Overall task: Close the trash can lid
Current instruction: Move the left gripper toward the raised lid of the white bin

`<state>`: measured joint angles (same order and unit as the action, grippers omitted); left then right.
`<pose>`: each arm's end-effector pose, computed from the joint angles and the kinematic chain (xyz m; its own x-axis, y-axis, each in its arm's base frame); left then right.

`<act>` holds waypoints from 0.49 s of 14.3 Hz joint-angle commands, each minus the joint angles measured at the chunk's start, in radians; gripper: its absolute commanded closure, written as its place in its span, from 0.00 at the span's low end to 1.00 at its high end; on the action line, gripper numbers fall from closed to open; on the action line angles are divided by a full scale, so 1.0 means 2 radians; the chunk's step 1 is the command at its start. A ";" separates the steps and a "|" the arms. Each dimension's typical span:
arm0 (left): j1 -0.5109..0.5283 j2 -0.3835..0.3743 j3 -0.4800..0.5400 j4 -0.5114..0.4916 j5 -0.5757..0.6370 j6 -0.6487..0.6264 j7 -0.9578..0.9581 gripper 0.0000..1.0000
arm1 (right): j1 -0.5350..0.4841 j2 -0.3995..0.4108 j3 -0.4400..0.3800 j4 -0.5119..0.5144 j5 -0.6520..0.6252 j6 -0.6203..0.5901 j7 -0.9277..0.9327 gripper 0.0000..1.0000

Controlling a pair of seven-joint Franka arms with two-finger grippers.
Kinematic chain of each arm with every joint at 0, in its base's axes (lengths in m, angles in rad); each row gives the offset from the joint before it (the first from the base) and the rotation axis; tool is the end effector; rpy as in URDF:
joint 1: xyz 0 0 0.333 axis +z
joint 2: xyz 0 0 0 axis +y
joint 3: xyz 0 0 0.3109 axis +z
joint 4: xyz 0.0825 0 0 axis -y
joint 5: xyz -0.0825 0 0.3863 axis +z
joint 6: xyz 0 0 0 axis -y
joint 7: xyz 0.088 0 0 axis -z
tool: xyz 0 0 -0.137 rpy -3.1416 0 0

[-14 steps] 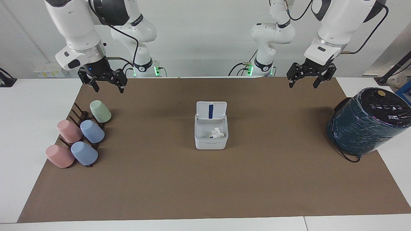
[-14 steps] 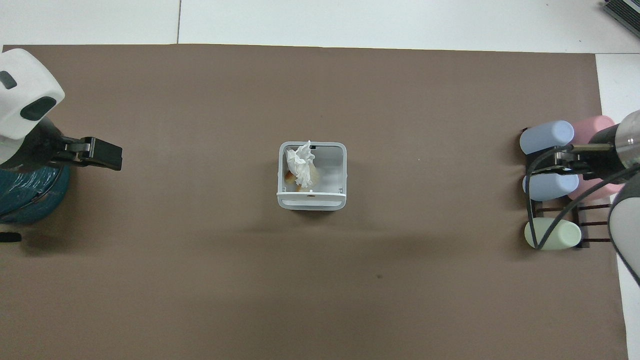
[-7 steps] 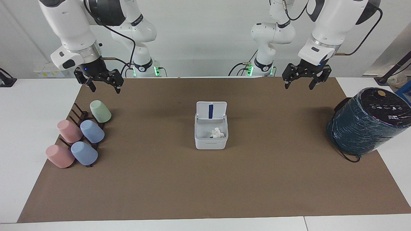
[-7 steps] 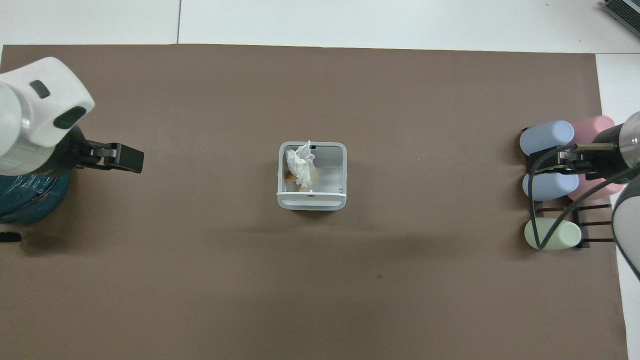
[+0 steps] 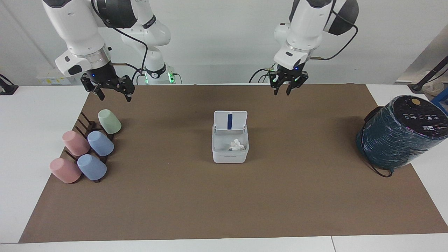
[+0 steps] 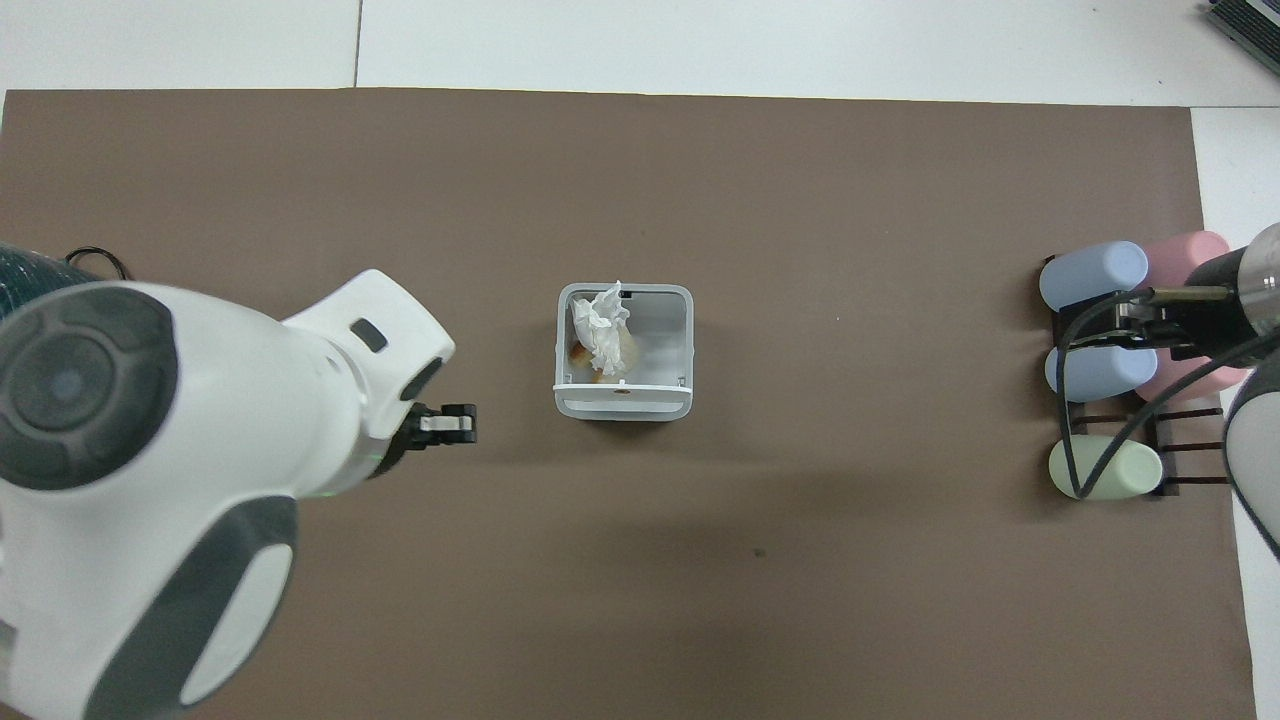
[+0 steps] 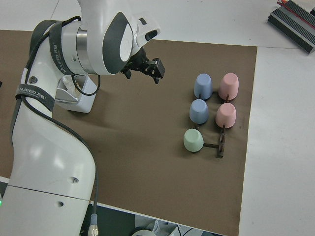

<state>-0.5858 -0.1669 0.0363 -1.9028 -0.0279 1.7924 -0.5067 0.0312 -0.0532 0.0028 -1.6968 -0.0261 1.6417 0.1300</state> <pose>0.4422 -0.2734 0.5394 0.9988 -0.0368 0.0329 -0.0386 -0.9976 0.0566 0.5447 0.0152 0.5649 0.9956 -0.0940 0.0015 -0.0940 -0.9952 0.0262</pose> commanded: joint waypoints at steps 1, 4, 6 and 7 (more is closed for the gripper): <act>-0.048 -0.041 0.009 -0.065 -0.003 0.064 -0.053 0.78 | -0.004 -0.003 0.002 0.000 0.008 -0.006 -0.007 0.00; -0.076 -0.036 0.009 -0.078 -0.003 0.111 -0.077 0.89 | -0.004 -0.003 0.002 0.000 0.008 -0.006 -0.007 0.00; -0.088 -0.023 0.009 -0.098 -0.004 0.169 -0.089 0.92 | -0.004 -0.003 0.001 0.000 0.008 -0.006 -0.008 0.00; -0.096 -0.016 0.009 -0.102 -0.004 0.192 -0.105 0.95 | -0.004 -0.003 0.002 0.000 0.008 -0.006 -0.008 0.00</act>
<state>-0.7380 -0.2046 0.0357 -2.0544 -0.0280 2.0763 -0.6711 0.0312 -0.0532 0.0028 -1.6968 -0.0261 1.6417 0.1300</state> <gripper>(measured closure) 0.912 0.000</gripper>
